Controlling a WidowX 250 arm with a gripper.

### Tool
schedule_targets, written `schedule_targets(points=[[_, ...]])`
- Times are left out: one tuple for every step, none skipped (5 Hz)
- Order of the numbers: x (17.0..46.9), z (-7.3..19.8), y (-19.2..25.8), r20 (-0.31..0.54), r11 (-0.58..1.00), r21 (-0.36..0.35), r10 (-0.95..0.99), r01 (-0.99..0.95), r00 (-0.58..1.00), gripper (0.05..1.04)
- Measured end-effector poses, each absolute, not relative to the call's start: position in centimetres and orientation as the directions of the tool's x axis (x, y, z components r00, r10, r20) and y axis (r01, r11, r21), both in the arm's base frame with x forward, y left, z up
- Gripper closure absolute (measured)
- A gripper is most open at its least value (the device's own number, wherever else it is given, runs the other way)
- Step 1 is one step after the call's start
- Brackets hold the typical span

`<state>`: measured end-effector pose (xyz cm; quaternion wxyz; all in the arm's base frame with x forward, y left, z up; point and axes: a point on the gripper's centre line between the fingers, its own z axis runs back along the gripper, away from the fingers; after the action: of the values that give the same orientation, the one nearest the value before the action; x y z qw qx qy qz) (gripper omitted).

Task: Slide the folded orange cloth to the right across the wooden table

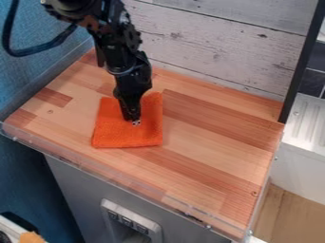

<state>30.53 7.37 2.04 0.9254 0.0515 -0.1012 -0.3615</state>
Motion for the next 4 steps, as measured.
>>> schedule_targets(points=[[30.2, 2.1, 7.0, 0.200, 0.762, 0.095, -0.645, 0.641, 0.738, 1.021], [30.6, 3.1, 7.0, 0.234, 0.766, 0.027, -0.630, 0.642, 0.741, 1.021], [30.8, 2.8, 6.7, 0.222, 0.752, -0.071, -0.629, 0.656, 0.745, 1.021], [31.6, 2.5, 6.9, 0.178, 0.731, -0.160, -0.640, 0.663, 0.748, 1.021]])
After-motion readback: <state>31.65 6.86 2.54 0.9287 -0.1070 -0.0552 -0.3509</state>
